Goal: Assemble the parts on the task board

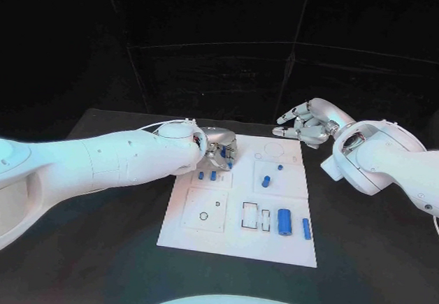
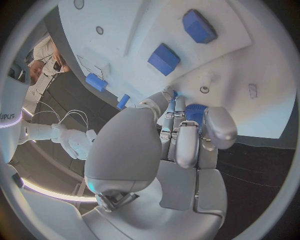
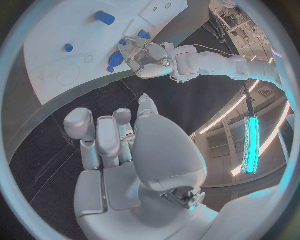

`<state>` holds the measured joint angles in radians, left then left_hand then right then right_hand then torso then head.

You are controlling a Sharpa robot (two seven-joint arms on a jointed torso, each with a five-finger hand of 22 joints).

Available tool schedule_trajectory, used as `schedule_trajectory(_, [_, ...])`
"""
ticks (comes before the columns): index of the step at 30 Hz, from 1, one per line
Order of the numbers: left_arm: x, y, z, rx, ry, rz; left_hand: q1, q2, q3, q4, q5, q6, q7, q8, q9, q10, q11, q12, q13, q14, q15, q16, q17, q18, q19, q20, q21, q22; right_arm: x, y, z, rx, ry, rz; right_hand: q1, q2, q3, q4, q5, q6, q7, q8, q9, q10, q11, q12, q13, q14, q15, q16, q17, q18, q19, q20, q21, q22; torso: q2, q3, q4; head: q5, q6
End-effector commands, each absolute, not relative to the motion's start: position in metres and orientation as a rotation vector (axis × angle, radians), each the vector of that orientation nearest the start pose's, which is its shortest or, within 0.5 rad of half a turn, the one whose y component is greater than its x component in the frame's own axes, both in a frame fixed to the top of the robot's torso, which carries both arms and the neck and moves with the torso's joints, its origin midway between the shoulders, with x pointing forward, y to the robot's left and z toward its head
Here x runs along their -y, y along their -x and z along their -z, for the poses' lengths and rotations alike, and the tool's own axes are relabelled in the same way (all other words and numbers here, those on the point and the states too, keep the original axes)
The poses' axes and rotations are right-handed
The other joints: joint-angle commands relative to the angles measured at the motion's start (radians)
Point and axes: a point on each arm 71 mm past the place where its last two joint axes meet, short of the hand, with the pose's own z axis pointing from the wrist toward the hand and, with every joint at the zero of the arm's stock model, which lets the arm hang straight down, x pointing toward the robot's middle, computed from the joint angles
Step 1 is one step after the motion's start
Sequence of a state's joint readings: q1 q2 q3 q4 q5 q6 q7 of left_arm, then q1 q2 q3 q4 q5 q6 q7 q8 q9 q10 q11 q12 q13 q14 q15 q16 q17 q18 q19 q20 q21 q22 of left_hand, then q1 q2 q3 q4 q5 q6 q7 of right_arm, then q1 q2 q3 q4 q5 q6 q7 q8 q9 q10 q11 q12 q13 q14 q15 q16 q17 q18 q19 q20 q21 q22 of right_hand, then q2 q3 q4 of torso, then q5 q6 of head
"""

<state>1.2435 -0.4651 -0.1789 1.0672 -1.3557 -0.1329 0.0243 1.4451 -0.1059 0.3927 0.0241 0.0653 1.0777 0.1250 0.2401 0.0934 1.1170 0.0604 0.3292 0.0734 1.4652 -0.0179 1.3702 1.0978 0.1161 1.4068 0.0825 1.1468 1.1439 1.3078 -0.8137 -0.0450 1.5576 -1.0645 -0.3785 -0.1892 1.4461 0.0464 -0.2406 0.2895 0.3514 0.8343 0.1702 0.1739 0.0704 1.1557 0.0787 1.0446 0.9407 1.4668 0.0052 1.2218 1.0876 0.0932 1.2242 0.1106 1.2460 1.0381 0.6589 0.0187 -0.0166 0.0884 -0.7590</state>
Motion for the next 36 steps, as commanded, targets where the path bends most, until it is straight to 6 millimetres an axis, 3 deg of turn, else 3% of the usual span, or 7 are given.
schedule_trajectory(1, [-0.129,-0.542,0.232,-1.798,-0.293,0.693,0.0,0.002,0.006,-0.002,0.001,0.005,0.002,-0.006,-0.001,0.006,0.0,-0.007,-0.002,0.02,-0.003,0.0,0.0,-0.013,0.005,-0.001,0.005,0.002,0.184,-0.499,0.134,-1.666,-0.226,-0.809,-0.006,0.0,-0.004,-0.001,0.005,-0.005,0.0,0.003,-0.001,-0.003,0.002,0.003,0.001,0.008,-0.004,-0.005,0.001,0.02,0.006,0.001,-0.003,-0.001,0.0,0.0005,-0.0022,-0.002,0.004])
schedule_trajectory(6, [-0.132,-0.538,0.227,-1.757,-0.269,0.737,-0.001,0.001,0.013,-0.006,0.001,0.008,0.004,-0.009,-0.002,0.01,0.001,-0.014,-0.002,0.02,-0.003,0.0,-0.001,-0.013,0.006,-0.001,0.006,0.004,0.184,-0.499,0.134,-1.665,-0.227,-0.809,-0.006,0.0,-0.004,-0.001,0.005,-0.005,0.0,0.003,-0.001,-0.003,0.002,0.003,0.001,0.008,-0.004,-0.005,0.001,0.02,0.006,0.001,-0.003,-0.001,-0.001,-0.0002,0.0011,-0.008,0.008])
schedule_trajectory(14, [-0.137,-0.531,0.216,-1.737,-0.235,0.779,-0.004,-0.001,0.017,-0.008,0.001,0.012,0.004,-0.011,-0.002,0.015,0.001,-0.018,-0.001,0.02,-0.003,0.0,-0.002,-0.013,0.007,-0.001,0.007,0.006,0.185,-0.499,0.134,-1.665,-0.228,-0.807,-0.006,0.0,-0.004,-0.001,0.005,-0.005,0.0,0.003,-0.001,-0.003,0.002,0.003,0.001,0.008,-0.004,-0.005,0.001,0.02,0.006,0.001,-0.003,-0.001,-0.001,0.0005,0.0019,-0.006,0.01])
schedule_trajectory(24, [-0.172,-0.529,0.214,-1.793,-0.179,0.728,-0.011,-0.005,0.019,-0.009,0.0,0.015,0.003,-0.013,-0.003,0.02,0.001,-0.023,-0.001,0.02,-0.002,-0.001,-0.005,-0.013,0.007,0.0,0.007,0.007,0.188,-0.5,0.135,-1.666,-0.232,-0.801,-0.006,0.0,-0.004,-0.001,0.005,-0.005,0.0,0.003,-0.001,-0.003,0.002,0.003,0.001,0.008,-0.004,-0.005,0.001,0.02,0.006,0.001,-0.003,-0.001,0.0,0.0,0.0038,-0.003,0.01])
schedule_trajectory(36, [-0.19,-0.529,0.22,-1.867,-0.157,0.676,-0.017,-0.008,0.02,-0.01,0.0,0.017,0.001,-0.016,-0.004,0.023,0.0,-0.028,-0.001,0.02,-0.003,-0.001,-0.008,-0.013,0.007,0.0,0.007,0.008,0.187,-0.5,0.135,-1.668,-0.229,-0.802,-0.006,0.0,-0.004,-0.001,0.005,-0.005,0.0,0.003,-0.001,-0.003,0.002,0.003,0.001,0.008,-0.004,-0.005,0.001,0.02,0.006,0.001,-0.003,-0.001,0.001,-0.0007,-0.0011,0.002,0.009])
